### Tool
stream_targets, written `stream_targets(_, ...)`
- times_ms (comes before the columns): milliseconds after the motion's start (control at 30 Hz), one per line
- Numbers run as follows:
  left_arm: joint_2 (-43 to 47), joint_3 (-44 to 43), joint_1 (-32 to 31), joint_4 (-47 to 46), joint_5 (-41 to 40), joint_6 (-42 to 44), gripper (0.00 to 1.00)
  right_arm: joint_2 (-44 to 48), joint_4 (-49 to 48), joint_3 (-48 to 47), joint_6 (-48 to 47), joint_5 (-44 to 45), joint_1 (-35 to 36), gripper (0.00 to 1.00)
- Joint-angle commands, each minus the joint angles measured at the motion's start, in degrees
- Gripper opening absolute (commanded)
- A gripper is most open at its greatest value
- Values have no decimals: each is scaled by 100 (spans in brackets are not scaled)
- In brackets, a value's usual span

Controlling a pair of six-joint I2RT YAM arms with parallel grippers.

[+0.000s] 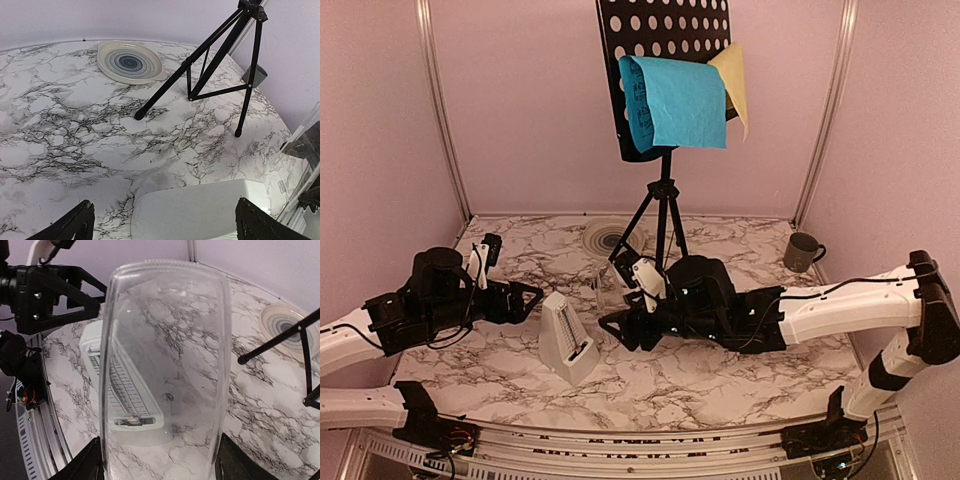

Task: Pack up the instrument practice props
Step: Close the cover of the metronome on the metronome.

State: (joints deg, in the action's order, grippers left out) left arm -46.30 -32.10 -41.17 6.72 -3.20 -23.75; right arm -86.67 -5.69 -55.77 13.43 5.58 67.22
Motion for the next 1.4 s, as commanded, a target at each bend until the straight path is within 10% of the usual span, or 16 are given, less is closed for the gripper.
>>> stream_targets(0, 78, -212, 103, 139, 283, -153, 100, -303, -2140, -46, -1133, 368, 539, 57)
stream_targets(367, 135, -411, 322, 426, 1061, -597, 99, -1559, -4509, 248, -1687, 568, 626, 57)
stream_targets(1367, -806, -367, 1108, 56, 2569, -2003, 99, -2716, -5415, 341, -1719, 909, 616, 53)
